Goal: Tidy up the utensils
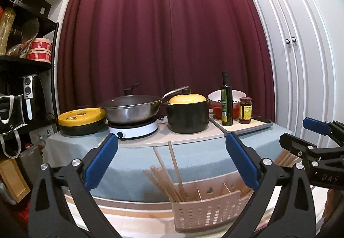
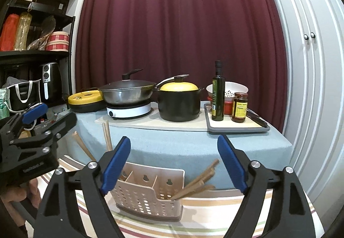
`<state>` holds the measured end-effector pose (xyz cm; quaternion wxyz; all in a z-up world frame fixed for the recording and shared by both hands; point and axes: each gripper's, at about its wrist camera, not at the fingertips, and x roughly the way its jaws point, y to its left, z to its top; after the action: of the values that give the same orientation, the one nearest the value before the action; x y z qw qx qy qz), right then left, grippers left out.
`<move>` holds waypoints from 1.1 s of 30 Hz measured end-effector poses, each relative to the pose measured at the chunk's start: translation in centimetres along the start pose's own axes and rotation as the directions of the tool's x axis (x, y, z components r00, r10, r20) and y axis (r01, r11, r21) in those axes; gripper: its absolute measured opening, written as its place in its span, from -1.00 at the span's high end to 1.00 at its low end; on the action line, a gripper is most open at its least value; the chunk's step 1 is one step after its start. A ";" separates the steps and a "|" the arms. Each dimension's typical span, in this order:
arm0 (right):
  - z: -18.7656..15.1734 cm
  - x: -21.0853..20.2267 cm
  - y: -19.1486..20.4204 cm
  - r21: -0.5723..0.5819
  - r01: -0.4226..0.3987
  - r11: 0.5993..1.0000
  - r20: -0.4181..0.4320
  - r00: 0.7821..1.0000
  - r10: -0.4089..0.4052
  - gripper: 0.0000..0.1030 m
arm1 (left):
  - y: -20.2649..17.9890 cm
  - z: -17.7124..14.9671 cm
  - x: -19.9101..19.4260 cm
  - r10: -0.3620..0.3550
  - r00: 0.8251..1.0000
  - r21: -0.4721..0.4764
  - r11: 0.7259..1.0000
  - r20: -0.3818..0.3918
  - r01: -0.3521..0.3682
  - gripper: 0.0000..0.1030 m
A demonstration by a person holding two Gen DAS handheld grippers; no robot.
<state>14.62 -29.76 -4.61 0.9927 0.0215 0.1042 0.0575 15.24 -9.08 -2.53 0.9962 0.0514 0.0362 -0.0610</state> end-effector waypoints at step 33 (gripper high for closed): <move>-1.0 -12.6 1.7 -0.004 0.049 0.999 0.013 0.999 -0.049 -0.68 | 2.1 -0.1 -14.5 0.089 0.993 -0.044 0.995 -0.073 -0.093 -0.92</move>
<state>2.02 -29.55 -2.95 0.9945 0.0169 0.0983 0.0331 1.16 -5.34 -1.34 0.9969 0.0316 0.0705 -0.0127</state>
